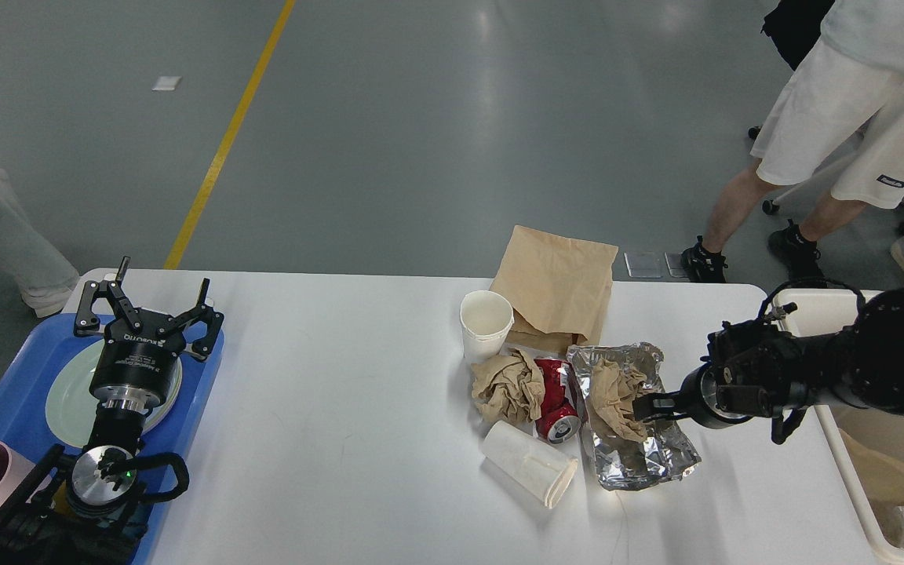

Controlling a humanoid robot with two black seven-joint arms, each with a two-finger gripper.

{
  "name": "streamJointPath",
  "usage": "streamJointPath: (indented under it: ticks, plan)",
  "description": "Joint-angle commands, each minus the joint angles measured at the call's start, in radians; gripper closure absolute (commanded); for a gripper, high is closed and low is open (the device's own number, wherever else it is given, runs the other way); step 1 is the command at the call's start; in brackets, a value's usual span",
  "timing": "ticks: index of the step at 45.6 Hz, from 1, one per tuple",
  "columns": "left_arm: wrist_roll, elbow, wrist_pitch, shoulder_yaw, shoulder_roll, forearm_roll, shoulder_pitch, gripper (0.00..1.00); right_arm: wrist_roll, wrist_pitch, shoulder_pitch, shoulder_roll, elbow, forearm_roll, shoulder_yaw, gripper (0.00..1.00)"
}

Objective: Tidy desktop
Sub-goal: 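Grasp the foil sheet with crumpled paper on it with the right gripper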

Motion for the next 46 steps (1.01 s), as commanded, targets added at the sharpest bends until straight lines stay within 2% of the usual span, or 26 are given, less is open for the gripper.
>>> streamJointPath:
  ticks: [1, 9, 11, 12, 14, 19, 22, 24, 27, 32, 39, 46]
  plan:
    - [0.000, 0.000, 0.000, 0.000, 0.001, 0.000, -0.001, 0.03, -0.007, -0.010, -0.012, 0.008, -0.009, -0.010, 0.000, 0.05]
    - [0.000, 0.000, 0.000, 0.000, 0.000, 0.000, -0.001, 0.03, -0.009, -0.010, -0.021, 0.010, -0.009, -0.033, 0.000, 0.21]
    - [0.000, 0.000, 0.000, 0.000, 0.000, 0.000, -0.001, 0.03, -0.009, -0.010, -0.025, 0.010, -0.009, -0.036, 0.000, 0.30]
    - [0.000, 0.000, 0.000, 0.000, 0.001, 0.000, -0.001, 0.03, -0.010, -0.010, -0.031, 0.010, -0.008, -0.036, 0.000, 0.42]
    - [0.000, 0.000, 0.000, 0.000, 0.000, 0.000, 0.001, 0.03, -0.010, -0.010, -0.035, 0.010, -0.009, -0.036, 0.000, 0.51]
    - [0.000, 0.000, 0.000, 0.000, 0.001, 0.000, -0.001, 0.03, -0.027, -0.010, -0.041, 0.010, -0.008, -0.036, 0.000, 0.59]
    - [0.000, 0.000, 0.000, 0.000, 0.000, 0.000, -0.001, 0.03, -0.041, -0.010, -0.040, 0.010, -0.005, -0.038, 0.002, 0.69]
    - [0.000, 0.000, 0.000, 0.000, 0.001, 0.000, -0.001, 0.03, -0.042, -0.007, -0.041, 0.010, -0.002, -0.036, 0.002, 0.78]
    - [0.000, 0.000, 0.000, 0.000, 0.000, 0.000, -0.001, 0.03, -0.044, -0.006, -0.041, 0.011, 0.006, -0.036, 0.002, 0.99]
    - [0.000, 0.000, 0.000, 0.000, 0.000, 0.000, -0.001, 0.03, -0.050, -0.004, -0.041, 0.011, 0.008, -0.033, 0.008, 1.00]
    - [0.000, 0.000, 0.000, 0.000, 0.000, 0.000, -0.001, 0.03, -0.113, 0.007, -0.035, 0.011, 0.025, -0.016, 0.014, 1.00]
    - [0.000, 0.000, 0.000, 0.000, 0.000, 0.000, 0.001, 0.03, -0.121, 0.008, -0.032, 0.008, 0.044, -0.013, 0.031, 1.00]
